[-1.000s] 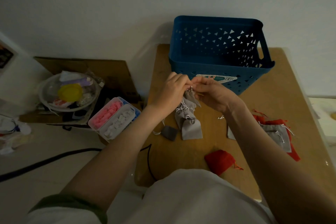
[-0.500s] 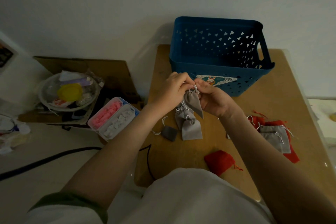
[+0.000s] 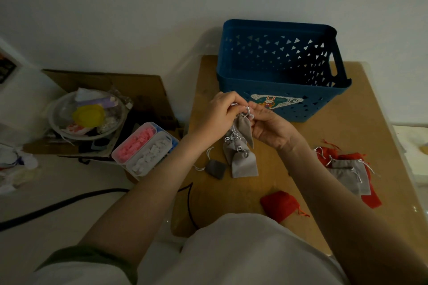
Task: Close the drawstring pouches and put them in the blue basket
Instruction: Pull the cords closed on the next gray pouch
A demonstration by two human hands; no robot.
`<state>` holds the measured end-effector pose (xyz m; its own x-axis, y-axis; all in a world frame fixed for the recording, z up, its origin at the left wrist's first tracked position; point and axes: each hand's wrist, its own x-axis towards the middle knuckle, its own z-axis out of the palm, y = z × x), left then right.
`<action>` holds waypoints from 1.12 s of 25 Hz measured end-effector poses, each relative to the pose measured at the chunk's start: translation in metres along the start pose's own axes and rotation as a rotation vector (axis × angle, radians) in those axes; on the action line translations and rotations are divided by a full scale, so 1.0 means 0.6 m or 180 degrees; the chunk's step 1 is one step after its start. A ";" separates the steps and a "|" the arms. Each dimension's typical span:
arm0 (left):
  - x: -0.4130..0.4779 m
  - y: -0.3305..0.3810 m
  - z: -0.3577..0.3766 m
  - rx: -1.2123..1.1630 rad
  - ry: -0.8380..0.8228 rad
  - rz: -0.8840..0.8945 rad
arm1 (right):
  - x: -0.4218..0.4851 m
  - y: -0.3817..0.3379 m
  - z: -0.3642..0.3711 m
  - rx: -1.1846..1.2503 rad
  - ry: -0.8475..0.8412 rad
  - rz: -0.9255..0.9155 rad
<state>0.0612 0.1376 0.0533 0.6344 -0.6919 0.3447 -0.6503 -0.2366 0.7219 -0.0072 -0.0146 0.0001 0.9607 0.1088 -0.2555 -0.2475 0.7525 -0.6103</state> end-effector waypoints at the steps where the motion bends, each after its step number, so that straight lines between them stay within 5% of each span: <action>1: -0.001 -0.002 0.001 -0.0090 0.0000 -0.0084 | 0.001 0.001 -0.001 -0.0011 0.0013 0.0004; 10: -0.003 -0.001 0.002 -0.0195 -0.0126 -0.0667 | -0.023 -0.014 0.025 -0.0876 0.0192 -0.0041; 19: -0.002 -0.001 0.002 -0.1634 -0.0391 -0.1547 | -0.038 -0.042 0.047 -0.1520 0.0819 0.0165; 28: 0.001 -0.007 -0.015 -0.0912 -0.0899 -0.1375 | -0.030 -0.040 0.049 -0.1786 0.1200 0.0032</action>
<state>0.0679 0.1441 0.0560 0.6553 -0.7379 -0.1615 -0.1940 -0.3710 0.9081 -0.0147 -0.0157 0.0414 0.8735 -0.1967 -0.4453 -0.3819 0.2904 -0.8774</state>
